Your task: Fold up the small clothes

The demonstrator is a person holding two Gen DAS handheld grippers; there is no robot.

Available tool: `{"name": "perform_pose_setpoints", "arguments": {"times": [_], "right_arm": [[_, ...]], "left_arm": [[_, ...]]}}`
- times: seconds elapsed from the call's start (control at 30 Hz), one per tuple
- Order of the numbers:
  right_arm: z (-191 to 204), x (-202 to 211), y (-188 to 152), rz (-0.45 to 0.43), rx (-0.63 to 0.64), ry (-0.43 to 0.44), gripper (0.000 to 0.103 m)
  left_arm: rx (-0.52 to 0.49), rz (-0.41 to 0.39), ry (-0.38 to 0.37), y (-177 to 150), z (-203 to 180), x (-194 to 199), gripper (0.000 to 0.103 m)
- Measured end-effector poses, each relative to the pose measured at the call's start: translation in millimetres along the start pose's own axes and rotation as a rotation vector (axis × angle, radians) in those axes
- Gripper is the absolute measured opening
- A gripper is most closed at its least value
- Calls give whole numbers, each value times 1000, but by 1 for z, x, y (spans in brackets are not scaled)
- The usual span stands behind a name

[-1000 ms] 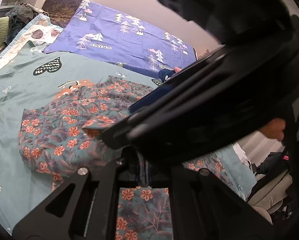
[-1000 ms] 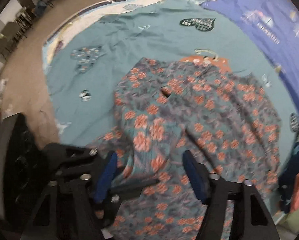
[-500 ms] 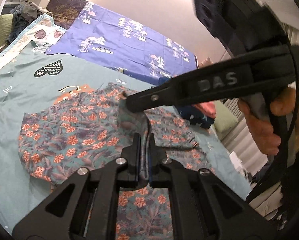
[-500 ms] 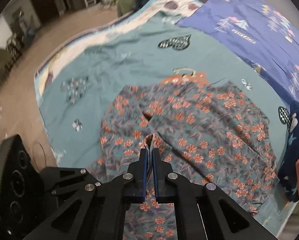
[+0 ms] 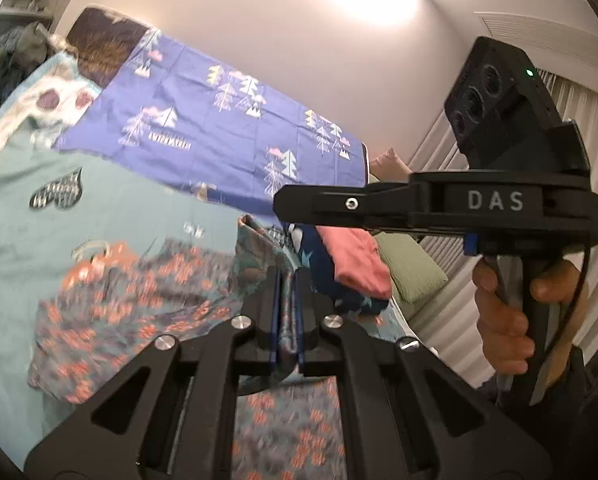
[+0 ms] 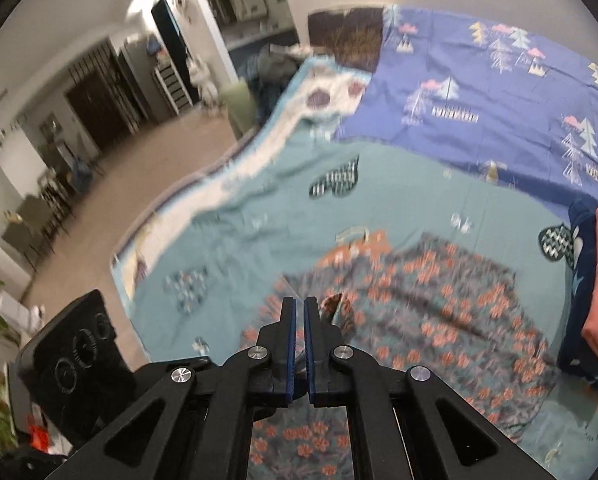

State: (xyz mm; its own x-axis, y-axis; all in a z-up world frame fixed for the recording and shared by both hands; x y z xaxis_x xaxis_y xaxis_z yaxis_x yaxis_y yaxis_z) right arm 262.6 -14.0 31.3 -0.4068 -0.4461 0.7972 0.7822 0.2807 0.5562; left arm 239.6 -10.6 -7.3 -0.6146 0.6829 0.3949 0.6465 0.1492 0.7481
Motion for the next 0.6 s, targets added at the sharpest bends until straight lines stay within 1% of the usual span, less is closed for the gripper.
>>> {"name": "perform_pose_setpoints", "arguments": {"times": [0.07, 0.1, 0.13, 0.2, 0.27, 0.37, 0.47, 0.57, 0.6], "right_arm": [[-14, 17, 10, -28, -19, 20, 3], [-20, 22, 11, -32, -25, 33, 3], [-31, 31, 14, -56, -42, 38, 3], [-49, 43, 15, -76, -61, 30, 3], [-70, 53, 14, -89, -94, 39, 3], [-101, 63, 9, -119, -134, 31, 3], [-137, 68, -3, -131, -195, 38, 3], [-176, 64, -25, -121, -259, 26, 3], [-187, 62, -33, -114, -278, 18, 6]], "left_arm": [[-17, 0, -1, 9, -16, -10, 6], [-16, 7, -20, 11, -25, -17, 6], [-14, 16, -47, 12, -36, -26, 6], [-27, 22, -67, 14, -55, -43, 6], [-34, 21, -62, 15, -70, -59, 6], [-10, 45, -115, 12, -94, -90, 7], [-17, 68, -113, 2, -110, -117, 7], [-22, 139, -128, -21, -118, -145, 7], [-29, 171, -127, -31, -117, -152, 7]]}}
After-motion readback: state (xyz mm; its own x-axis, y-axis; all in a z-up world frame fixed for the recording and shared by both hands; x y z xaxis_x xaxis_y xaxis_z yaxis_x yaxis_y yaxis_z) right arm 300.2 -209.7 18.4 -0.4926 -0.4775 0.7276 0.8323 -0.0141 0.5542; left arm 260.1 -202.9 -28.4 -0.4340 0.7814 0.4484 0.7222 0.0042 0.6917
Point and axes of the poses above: each gripper's, at about its wrist camera, not at the fingertips, and x roughly against the way its jaws point, z to its left, y to its top, the point moved 8 cm from there along -x, roughly the way its jaws point, and after that the axes turned 6 degrees about z, right-handed, at the moved point
